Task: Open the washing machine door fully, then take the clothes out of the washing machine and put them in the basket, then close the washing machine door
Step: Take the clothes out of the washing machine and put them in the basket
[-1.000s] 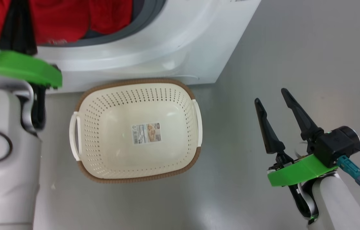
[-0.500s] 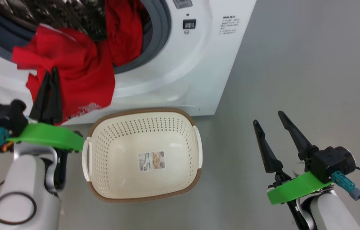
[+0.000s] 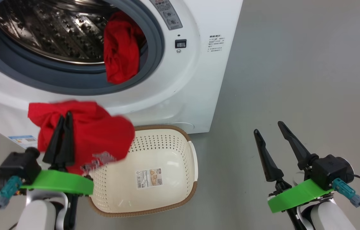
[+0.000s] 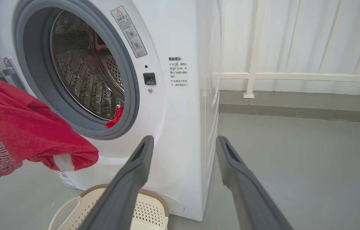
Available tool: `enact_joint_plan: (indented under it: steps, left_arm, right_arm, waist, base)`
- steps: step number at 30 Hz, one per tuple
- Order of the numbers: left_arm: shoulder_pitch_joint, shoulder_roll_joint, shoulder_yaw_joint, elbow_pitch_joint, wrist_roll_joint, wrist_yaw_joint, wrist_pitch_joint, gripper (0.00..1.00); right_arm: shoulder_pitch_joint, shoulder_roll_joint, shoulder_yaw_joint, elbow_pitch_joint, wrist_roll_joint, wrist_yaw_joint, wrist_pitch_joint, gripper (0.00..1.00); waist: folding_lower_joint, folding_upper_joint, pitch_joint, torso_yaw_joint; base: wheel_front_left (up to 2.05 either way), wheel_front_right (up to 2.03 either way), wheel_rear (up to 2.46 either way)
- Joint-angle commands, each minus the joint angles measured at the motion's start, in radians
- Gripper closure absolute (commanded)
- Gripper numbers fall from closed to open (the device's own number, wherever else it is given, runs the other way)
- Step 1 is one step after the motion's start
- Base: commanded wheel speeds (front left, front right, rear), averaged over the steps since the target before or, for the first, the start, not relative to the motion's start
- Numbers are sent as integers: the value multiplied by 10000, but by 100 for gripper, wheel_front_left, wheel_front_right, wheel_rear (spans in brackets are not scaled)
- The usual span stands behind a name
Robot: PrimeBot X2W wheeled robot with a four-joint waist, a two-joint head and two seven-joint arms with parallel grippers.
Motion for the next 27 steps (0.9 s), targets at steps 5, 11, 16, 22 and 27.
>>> enact_joint_plan:
  steps: [5, 11, 16, 22, 27]
  left_arm:
    - [633, 165, 322, -772, -113, 188, 124, 100]
    - [922, -27, 183, -589, -415, 136, 202, 100]
    - [865, -127, 113, -91, -555, 101, 135, 100]
    - [291, -233, -84, 1136, -863, -125, 84, 100]
    - [-590, -301, -340, 2430, -1090, -302, 91, 100]
  right_arm:
    - [60, 7, 161, -230, 81, 48, -63, 0]
    - [11, 7, 220, -249, 135, 48, -63, 0]
    - [-24, 7, 194, -313, 161, 48, -63, 0]
    - [-136, 7, 172, -352, 161, 48, -63, 0]
    - [-328, 7, 170, -429, 109, 48, -63, 0]
  waist:
    - [0, 0, -98, -19]
    - [0, 0, -36, -64]
    - [0, 0, 193, -109]
    - [0, 0, 739, -158]
    - [0, 0, 1308, -117]
  base:
    - [0, 0, 0]
    - [0, 0, 0]
    - [0, 0, 0]
    - [0, 0, 0]
    - [0, 0, 0]
